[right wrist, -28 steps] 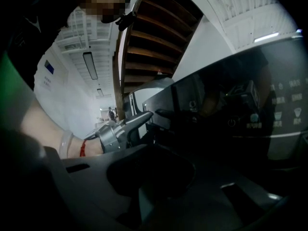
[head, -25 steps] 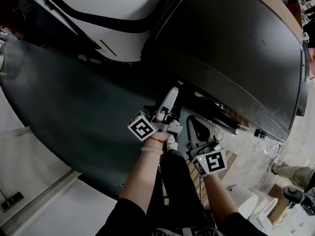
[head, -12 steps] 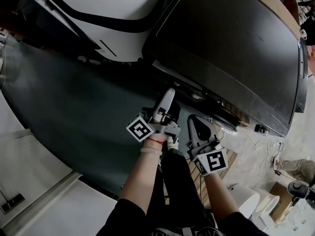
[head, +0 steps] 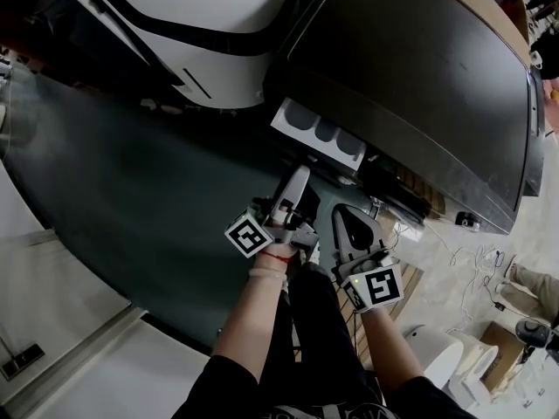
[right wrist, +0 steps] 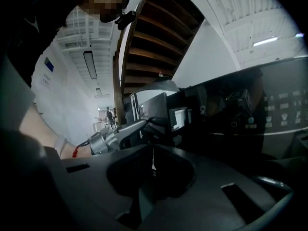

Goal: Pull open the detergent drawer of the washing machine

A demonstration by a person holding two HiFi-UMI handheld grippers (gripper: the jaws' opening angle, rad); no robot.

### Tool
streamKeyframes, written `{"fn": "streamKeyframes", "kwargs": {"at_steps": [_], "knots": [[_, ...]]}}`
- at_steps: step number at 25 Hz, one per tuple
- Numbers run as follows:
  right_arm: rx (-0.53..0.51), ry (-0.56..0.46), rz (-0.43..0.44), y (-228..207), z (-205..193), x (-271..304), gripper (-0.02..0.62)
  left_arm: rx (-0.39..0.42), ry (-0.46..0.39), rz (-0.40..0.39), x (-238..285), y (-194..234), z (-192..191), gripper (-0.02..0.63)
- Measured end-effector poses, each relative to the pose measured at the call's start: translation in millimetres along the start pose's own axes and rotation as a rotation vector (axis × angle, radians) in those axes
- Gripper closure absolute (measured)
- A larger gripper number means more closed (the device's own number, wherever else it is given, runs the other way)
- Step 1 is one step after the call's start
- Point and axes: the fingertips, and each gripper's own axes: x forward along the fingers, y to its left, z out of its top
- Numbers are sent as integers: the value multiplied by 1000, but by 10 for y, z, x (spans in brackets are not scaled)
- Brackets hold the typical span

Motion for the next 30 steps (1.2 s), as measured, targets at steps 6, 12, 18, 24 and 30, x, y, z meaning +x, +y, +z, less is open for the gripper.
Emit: {"fn": "streamKeyframes", "kwargs": {"at_steps": [6, 12, 18, 24, 30], "knots": [[-1, -4, -5, 85, 0, -27, 583, -14, -1, -1, -122, -61, -8, 462], [-2, -7, 0, 171, -12, -55, 583, -27, -8, -13, -214, -131, -5, 463], [-3, -12, 1, 235, -9, -97, 583, -51, -23, -40, -250, -241, -3, 463], [-4, -15, 2, 289, -19, -147, 583, -58, -34, -44, -350, -288, -1, 463], [-5, -28, 11, 392, -22, -189, 583, -57, -34, -38, -452, -323, -7, 465]]}}
